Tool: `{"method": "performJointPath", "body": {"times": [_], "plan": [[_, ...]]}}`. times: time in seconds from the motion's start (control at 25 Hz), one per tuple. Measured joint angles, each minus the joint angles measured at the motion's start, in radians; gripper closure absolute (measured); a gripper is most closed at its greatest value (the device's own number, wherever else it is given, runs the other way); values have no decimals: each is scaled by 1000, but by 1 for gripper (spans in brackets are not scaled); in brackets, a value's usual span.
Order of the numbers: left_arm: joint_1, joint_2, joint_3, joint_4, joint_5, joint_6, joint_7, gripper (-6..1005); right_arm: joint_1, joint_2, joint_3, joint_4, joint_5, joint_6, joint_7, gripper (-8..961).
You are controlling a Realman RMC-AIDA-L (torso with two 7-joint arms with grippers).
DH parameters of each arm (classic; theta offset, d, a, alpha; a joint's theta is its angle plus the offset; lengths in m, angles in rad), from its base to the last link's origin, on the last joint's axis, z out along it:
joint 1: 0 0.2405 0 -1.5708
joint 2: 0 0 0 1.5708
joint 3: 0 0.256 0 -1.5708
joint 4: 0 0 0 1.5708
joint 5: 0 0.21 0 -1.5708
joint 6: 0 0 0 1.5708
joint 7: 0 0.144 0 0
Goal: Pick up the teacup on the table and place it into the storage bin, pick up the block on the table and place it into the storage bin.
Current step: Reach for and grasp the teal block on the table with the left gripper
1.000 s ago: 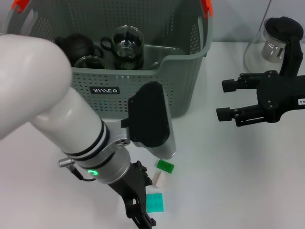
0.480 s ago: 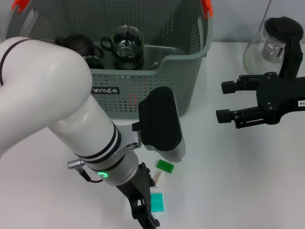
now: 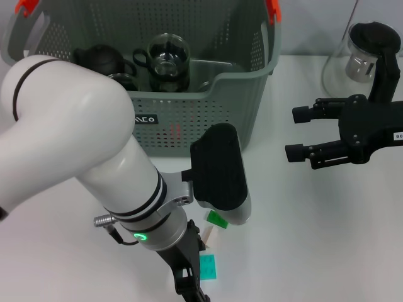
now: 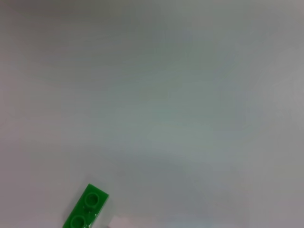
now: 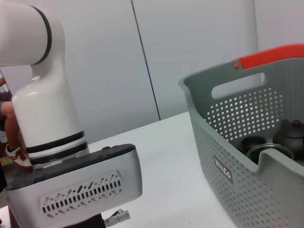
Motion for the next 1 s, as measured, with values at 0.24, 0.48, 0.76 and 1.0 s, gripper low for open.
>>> {"method": "performJointPath", "body": {"times": [0.24, 0.48, 0.76, 1.0], "plan": [[-5, 0, 14, -4, 1, 0, -8, 91, -1, 2, 0, -1, 0, 0, 0, 41], [-8, 0, 25, -8, -2, 0, -11, 95, -1, 2, -1, -2, 0, 0, 0, 40], [-16, 0, 25, -12, -3, -7, -12, 98, -1, 2, -3, -3, 0, 0, 0, 39], [-37, 0, 25, -44, 1, -12, -13, 102, -1, 1, -1, -2, 0, -1, 0, 39]]}}
